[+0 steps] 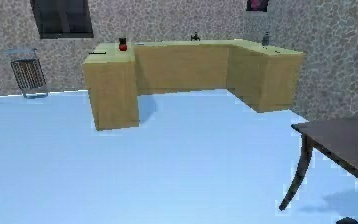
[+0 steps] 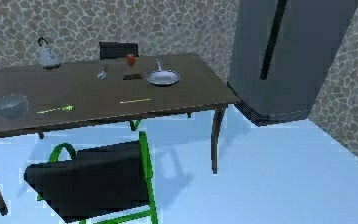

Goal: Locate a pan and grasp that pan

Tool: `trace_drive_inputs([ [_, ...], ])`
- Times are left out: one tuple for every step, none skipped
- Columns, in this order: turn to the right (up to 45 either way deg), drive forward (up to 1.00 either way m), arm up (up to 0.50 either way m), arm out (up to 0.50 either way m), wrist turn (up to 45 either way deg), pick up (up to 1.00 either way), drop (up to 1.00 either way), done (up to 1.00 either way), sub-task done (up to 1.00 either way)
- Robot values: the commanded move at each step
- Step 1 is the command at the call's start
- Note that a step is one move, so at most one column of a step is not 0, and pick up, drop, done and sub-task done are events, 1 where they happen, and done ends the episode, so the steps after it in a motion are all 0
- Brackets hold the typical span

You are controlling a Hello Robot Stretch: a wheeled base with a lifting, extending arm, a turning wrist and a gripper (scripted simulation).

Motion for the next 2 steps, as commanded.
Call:
trace_drive_inputs([
  [45.0, 0.00, 0.00, 0.00, 0.0, 0.00, 0.00, 0.00, 0.00],
  [45.0, 0.00, 0.00, 0.00, 0.0, 0.00, 0.00, 0.00, 0.00],
])
